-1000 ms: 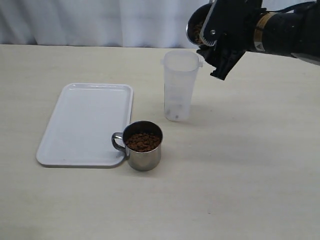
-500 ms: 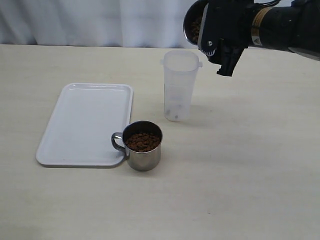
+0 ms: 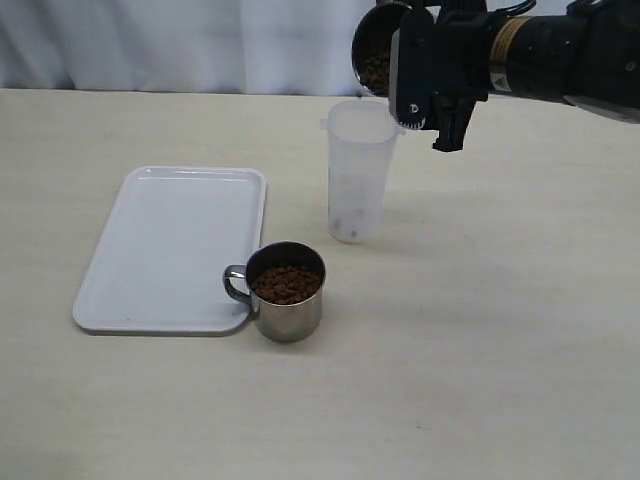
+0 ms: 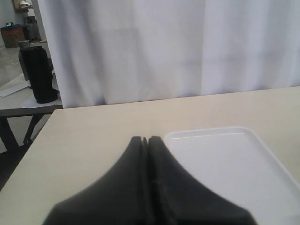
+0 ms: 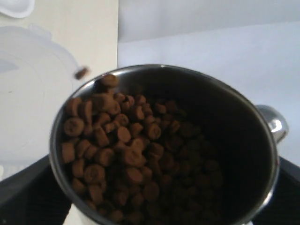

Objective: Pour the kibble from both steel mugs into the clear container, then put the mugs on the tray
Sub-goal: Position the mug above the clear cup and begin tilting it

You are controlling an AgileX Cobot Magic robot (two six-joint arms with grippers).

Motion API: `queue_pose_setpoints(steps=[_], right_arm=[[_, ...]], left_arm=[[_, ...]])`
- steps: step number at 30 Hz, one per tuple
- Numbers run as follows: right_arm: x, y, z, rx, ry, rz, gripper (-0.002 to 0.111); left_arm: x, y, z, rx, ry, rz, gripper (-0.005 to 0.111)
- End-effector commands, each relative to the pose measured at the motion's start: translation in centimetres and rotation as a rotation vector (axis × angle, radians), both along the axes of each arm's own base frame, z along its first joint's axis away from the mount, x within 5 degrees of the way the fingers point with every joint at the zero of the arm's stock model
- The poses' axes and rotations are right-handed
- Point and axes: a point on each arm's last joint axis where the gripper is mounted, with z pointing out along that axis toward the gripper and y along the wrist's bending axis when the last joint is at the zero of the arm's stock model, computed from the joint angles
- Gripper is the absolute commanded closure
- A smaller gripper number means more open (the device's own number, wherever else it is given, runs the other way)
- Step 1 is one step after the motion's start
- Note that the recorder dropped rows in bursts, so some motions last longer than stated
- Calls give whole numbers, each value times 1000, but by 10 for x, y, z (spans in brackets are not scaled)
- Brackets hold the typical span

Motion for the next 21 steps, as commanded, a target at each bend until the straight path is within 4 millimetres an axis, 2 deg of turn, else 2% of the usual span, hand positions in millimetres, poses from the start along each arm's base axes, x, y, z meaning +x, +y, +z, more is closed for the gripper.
queue_pose_setpoints(steps=[1, 21], right_arm=[[3, 4, -2, -47, -38, 41, 104], [3, 4, -2, -182, -137, 115, 104]], left_arm=[[0, 0, 0, -7, -7, -7, 107], [0, 0, 0, -7, -7, -7, 107]])
